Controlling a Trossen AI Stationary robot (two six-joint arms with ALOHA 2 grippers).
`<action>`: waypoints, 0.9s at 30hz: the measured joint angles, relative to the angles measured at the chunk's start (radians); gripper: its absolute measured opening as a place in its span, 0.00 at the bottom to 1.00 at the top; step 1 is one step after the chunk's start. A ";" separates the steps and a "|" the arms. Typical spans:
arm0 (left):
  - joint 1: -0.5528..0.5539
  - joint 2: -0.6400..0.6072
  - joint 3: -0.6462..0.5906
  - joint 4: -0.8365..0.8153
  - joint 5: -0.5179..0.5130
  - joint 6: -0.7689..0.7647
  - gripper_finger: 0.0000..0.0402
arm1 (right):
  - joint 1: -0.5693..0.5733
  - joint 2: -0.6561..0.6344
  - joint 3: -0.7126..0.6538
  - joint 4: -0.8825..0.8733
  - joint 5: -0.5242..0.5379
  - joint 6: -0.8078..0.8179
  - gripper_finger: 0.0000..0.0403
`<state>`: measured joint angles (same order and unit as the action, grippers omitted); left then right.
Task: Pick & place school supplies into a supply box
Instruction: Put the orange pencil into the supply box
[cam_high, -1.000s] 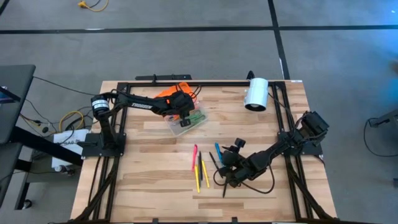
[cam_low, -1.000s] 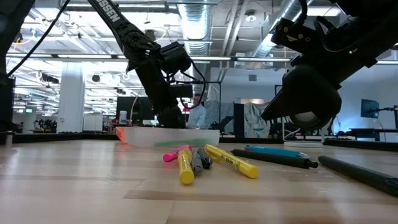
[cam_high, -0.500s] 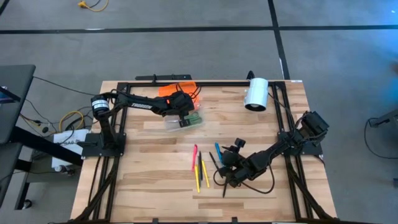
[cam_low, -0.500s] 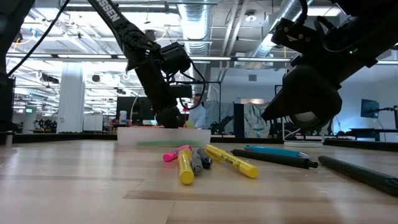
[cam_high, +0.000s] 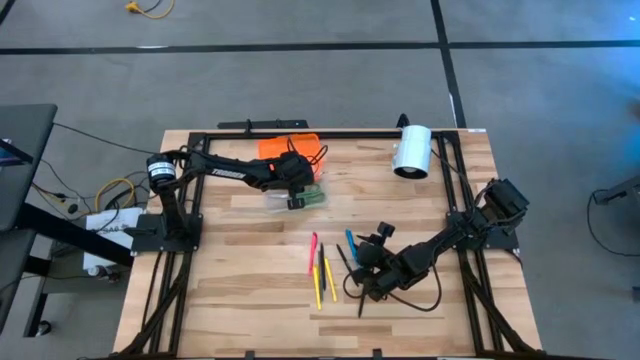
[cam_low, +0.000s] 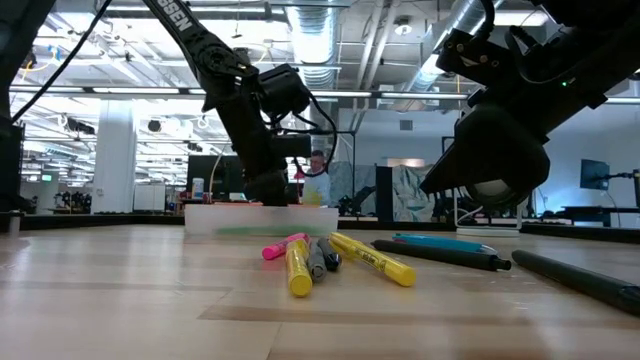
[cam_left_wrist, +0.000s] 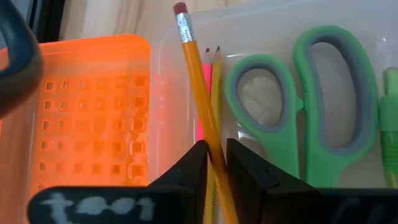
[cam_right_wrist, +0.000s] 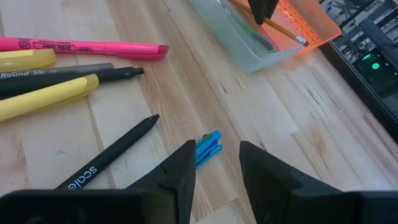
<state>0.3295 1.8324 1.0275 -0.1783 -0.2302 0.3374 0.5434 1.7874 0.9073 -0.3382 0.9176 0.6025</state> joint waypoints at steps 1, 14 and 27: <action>0.000 0.000 0.000 0.000 0.000 0.005 0.11 | 0.000 0.000 0.000 0.000 0.000 0.000 0.29; -0.002 0.000 0.000 -0.008 -0.054 0.008 0.03 | 0.000 0.000 0.000 0.000 0.000 0.000 0.29; -0.025 0.000 -0.001 -0.065 -0.073 0.022 0.02 | 0.000 0.000 0.000 -0.003 0.000 0.000 0.29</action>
<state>0.3046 1.8324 1.0267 -0.2429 -0.3031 0.3591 0.5430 1.7874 0.9073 -0.3410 0.9173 0.6024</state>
